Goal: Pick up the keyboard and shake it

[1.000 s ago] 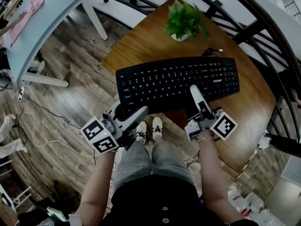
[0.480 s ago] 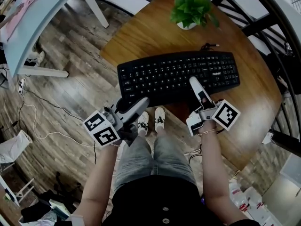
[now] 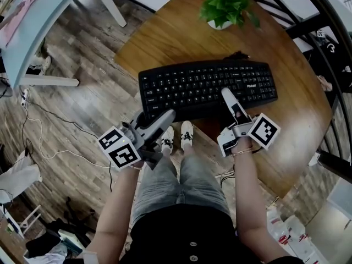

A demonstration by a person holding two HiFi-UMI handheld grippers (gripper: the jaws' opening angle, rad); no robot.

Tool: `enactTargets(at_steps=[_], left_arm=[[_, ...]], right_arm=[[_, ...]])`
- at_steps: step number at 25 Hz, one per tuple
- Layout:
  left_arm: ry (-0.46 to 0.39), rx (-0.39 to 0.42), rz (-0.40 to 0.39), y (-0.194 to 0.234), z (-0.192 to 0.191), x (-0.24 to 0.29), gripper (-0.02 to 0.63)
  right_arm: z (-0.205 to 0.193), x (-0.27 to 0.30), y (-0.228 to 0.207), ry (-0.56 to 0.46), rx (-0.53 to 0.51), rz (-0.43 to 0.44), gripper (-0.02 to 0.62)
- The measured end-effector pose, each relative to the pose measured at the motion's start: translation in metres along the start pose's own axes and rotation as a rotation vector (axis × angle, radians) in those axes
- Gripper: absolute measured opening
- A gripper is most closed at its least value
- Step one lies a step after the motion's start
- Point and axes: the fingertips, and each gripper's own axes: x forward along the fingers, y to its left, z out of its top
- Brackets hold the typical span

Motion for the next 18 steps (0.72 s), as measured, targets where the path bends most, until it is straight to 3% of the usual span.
enactTargets(at_steps=[8,18], left_arm=[[0.017,-0.014,0.029,0.004,-0.004,0.003,0.193],[0.054,0.039,0.055,0.004,-0.009,0.002,0.193]], right_arm=[[-0.001,0.001,-0.009,0.003,0.026,0.0,0.186],[-0.009,-0.007,-0.02,-0.029,0.098,-0.027,0.218]])
